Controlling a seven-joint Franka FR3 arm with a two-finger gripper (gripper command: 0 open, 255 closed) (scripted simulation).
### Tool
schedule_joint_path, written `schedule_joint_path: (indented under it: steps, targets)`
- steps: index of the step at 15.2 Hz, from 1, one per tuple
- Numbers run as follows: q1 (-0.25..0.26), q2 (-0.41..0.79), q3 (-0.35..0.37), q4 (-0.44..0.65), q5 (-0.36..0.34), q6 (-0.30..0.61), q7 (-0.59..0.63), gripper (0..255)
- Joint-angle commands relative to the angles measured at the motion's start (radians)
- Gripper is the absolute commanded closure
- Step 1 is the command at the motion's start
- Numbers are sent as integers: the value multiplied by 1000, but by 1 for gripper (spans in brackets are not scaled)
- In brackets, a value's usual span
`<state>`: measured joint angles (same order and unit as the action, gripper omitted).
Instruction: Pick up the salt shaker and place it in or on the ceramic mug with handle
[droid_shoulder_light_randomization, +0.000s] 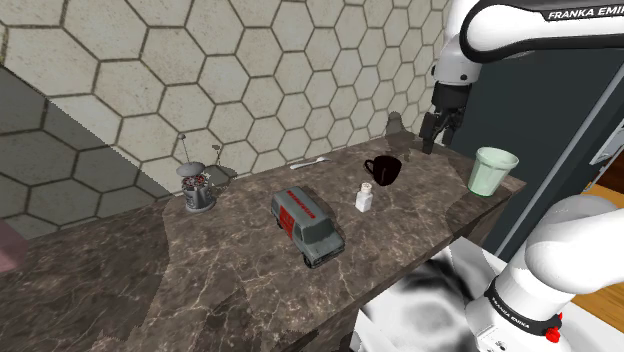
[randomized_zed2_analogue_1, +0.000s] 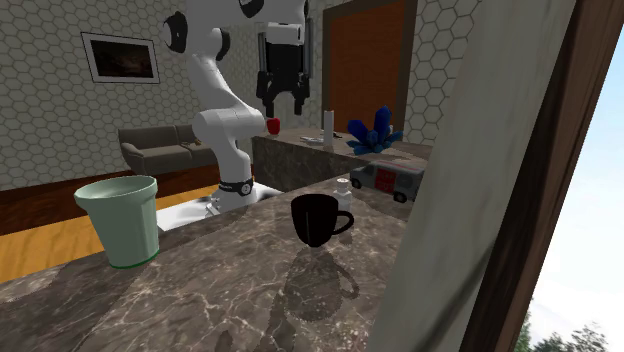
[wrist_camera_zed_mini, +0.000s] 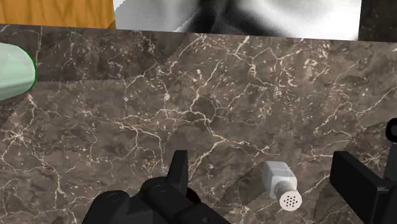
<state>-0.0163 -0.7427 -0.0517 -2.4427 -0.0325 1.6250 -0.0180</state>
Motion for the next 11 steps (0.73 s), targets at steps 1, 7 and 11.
schedule_joint_path:
  steps: [1,7,11]
  targets:
    - [0,0,0,0,0,0,0,0]
    - [24,152,50,-35,39,210,73,0]
    - [39,278,81,-28,56,345,120,0]
